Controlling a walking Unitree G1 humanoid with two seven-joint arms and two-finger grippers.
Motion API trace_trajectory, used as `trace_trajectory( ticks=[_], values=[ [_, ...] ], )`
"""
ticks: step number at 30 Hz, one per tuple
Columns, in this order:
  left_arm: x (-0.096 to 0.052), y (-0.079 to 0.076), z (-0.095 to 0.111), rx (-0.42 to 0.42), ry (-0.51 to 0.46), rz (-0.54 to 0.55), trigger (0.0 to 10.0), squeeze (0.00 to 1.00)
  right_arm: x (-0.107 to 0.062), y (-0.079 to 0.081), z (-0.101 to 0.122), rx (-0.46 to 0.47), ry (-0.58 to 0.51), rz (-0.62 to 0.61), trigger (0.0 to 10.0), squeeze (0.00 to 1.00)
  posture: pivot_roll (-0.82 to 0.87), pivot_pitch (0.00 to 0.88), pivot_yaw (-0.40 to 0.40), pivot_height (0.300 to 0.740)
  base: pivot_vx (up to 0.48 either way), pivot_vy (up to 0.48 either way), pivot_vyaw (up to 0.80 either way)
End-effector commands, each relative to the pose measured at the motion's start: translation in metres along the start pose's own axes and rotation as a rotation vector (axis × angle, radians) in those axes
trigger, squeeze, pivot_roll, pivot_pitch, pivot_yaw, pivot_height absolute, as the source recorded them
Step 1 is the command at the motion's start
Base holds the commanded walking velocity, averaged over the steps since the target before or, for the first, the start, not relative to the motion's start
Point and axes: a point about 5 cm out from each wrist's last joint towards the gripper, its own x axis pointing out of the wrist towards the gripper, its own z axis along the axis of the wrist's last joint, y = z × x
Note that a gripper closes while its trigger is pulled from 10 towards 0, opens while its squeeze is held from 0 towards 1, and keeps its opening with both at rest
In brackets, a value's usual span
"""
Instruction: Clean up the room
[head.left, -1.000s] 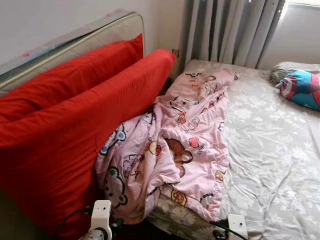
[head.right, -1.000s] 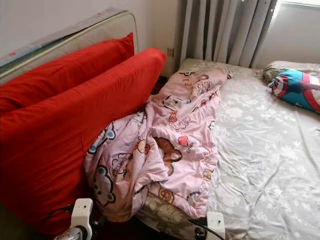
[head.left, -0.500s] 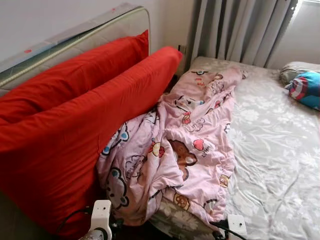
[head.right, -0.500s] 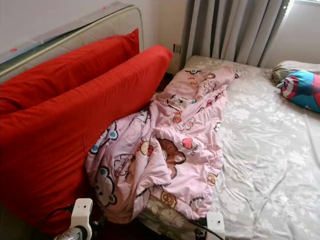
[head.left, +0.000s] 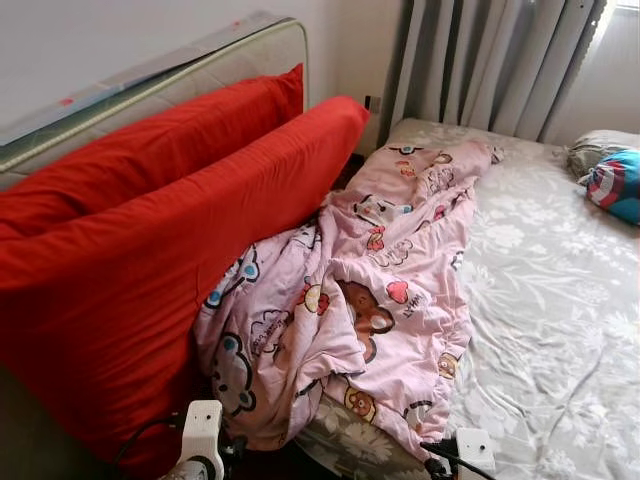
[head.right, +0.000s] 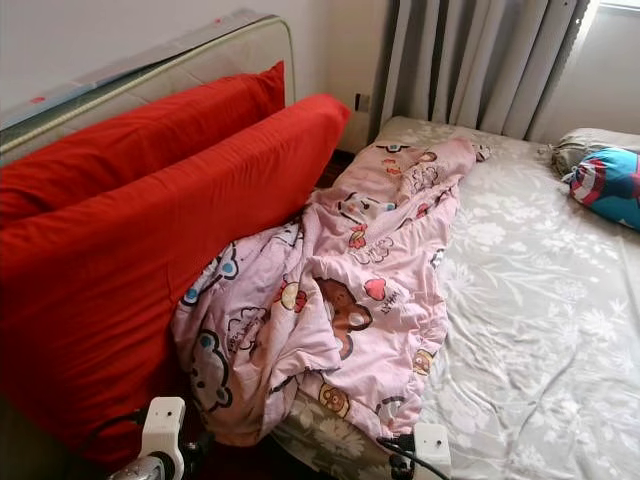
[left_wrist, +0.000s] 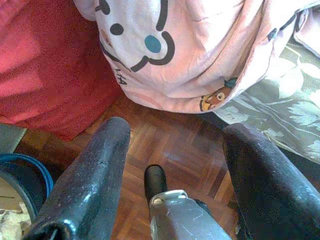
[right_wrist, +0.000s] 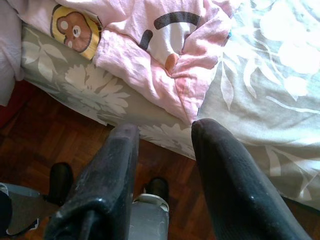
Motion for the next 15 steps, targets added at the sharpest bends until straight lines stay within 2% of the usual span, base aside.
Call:
trace_trajectory(
  ticks=[1, 15],
  values=[
    [-0.0010, -0.0008, -0.0042, -0.001, 0.007, -0.004, 10.0, 0.00, -0.0005, -0.0001, -0.0016, -0.007, 0.002, 0.002, 10.0, 0.00, -0.03, 0.000, -0.009, 0.740, 0.000, 0.000, 0.00],
    [-0.0013, -0.0016, -0.0061, -0.002, 0.013, -0.004, 10.0, 0.00, -0.0010, -0.0008, -0.0028, -0.027, 0.012, 0.010, 10.0, 0.00, -0.03, 0.000, -0.011, 0.740, 0.000, 0.000, 0.00]
  ],
)
